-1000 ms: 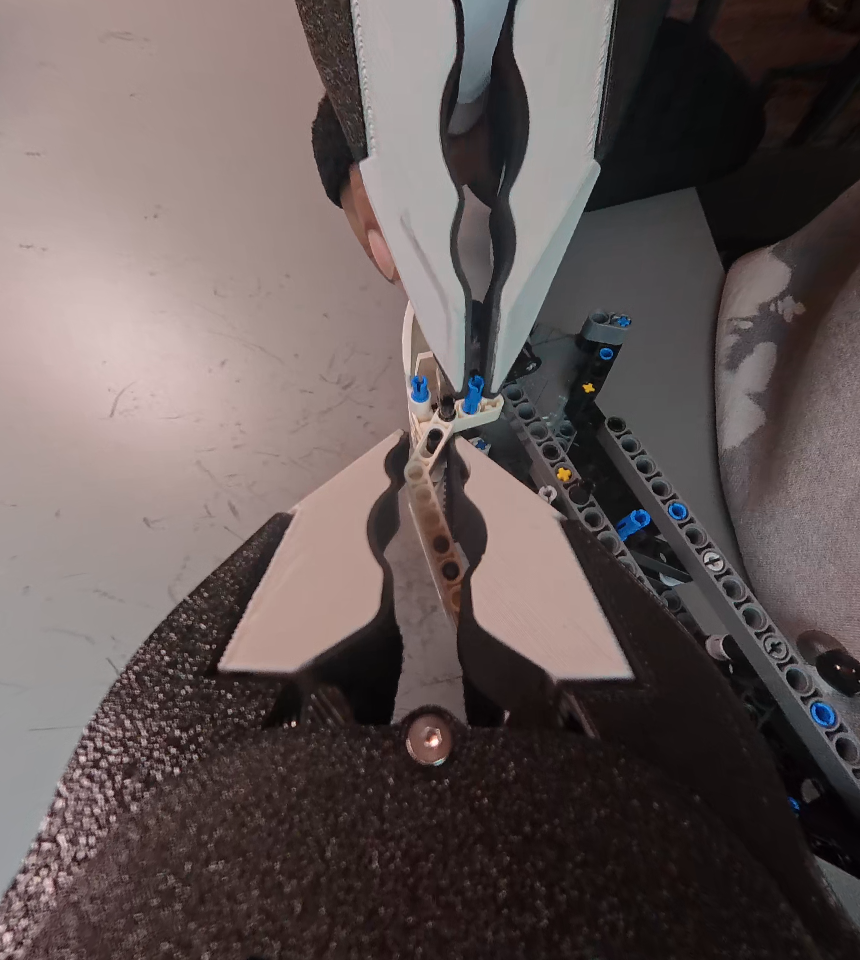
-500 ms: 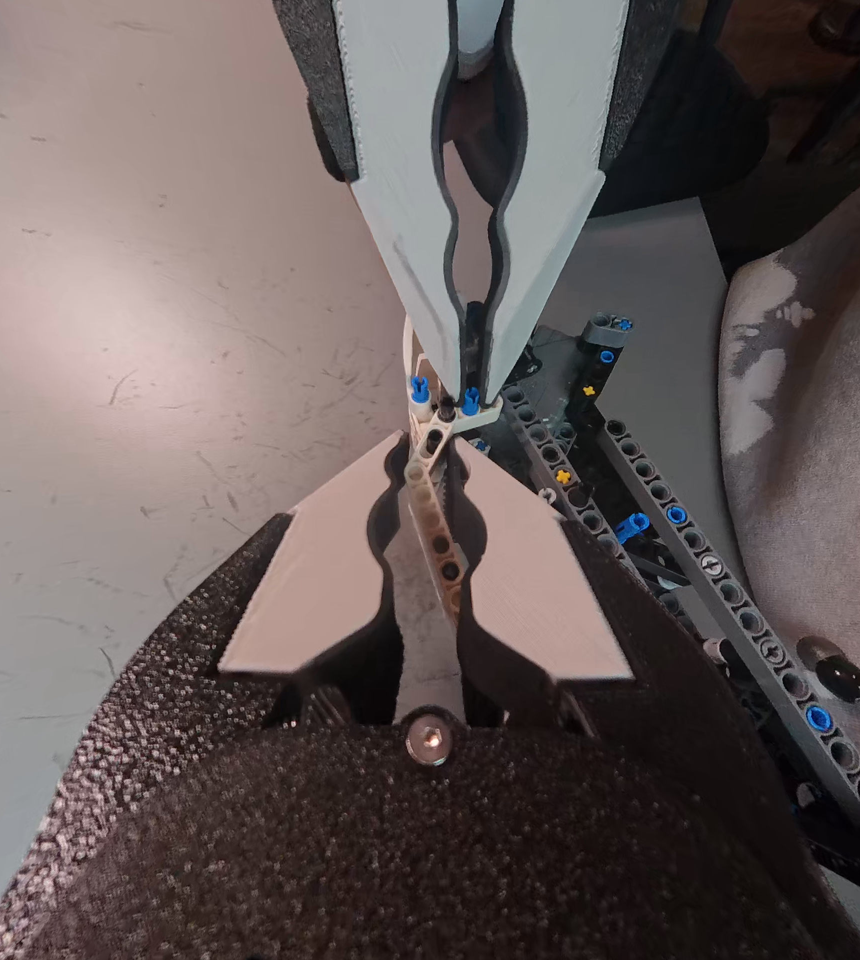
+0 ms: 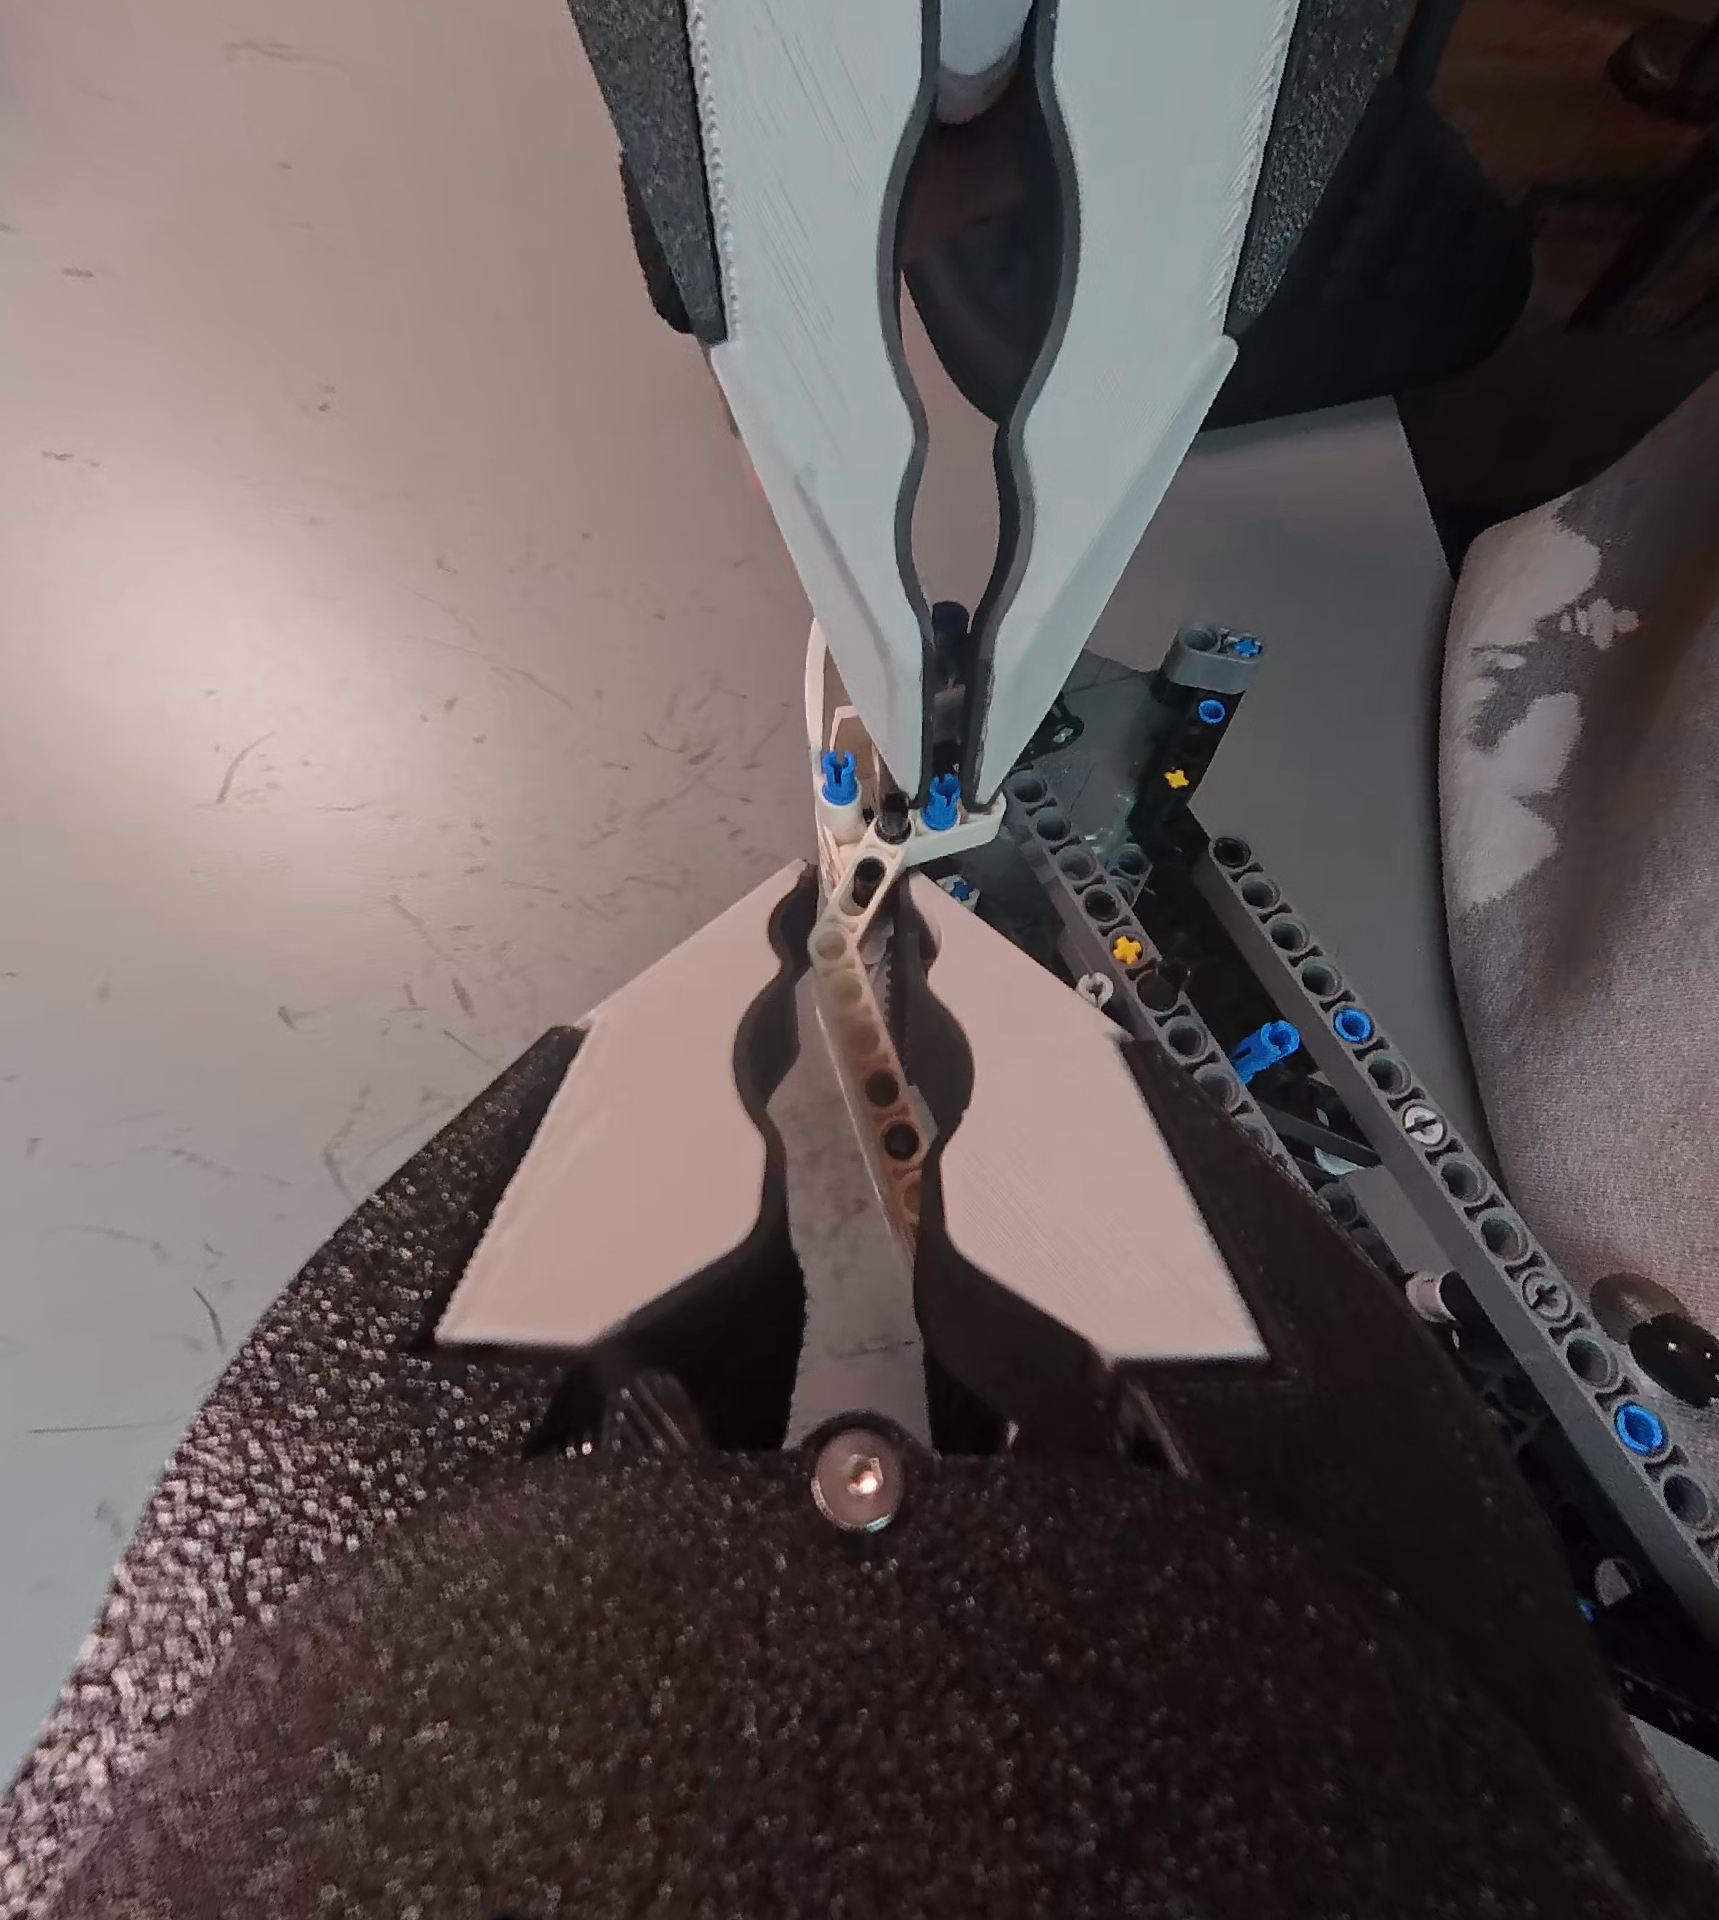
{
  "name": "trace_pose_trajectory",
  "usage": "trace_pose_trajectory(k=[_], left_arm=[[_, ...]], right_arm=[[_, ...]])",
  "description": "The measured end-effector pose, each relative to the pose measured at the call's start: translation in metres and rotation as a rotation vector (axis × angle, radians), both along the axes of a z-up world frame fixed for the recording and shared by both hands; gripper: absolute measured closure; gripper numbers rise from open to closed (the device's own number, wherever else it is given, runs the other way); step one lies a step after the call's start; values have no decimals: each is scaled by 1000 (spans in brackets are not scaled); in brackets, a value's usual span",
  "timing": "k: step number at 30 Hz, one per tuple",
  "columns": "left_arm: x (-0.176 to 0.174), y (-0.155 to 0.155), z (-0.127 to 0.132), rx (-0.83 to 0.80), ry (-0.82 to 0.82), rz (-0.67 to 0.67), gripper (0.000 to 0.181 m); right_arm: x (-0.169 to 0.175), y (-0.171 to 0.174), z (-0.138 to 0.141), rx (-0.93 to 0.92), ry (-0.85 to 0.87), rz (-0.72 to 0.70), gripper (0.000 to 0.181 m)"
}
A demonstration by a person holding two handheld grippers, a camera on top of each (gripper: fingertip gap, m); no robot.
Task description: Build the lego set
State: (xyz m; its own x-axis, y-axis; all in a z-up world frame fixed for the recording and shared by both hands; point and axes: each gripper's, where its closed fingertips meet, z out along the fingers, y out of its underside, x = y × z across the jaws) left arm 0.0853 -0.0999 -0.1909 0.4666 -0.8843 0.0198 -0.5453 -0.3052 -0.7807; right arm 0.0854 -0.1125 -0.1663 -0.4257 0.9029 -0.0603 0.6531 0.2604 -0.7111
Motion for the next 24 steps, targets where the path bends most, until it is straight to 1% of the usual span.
trace_pose_trajectory(k=[7, 17, 22, 24], left_arm=[[-1, 0, 0, 2, 3, 2, 168], [-2, -1, 0, 2, 6, 9, 168], [-3, -1, 0, 5, 7, 8, 168], [-3, -1, 0, 3, 5, 8, 168]], right_arm=[[3, 1, 8, -5, 14, -1, 175], [-1, 0, -1, 34, -11, -17, 177], [-2, -1, 1, 35, 34, -23, 179], [-2, -1, 9, -7, 60, -20, 179]])
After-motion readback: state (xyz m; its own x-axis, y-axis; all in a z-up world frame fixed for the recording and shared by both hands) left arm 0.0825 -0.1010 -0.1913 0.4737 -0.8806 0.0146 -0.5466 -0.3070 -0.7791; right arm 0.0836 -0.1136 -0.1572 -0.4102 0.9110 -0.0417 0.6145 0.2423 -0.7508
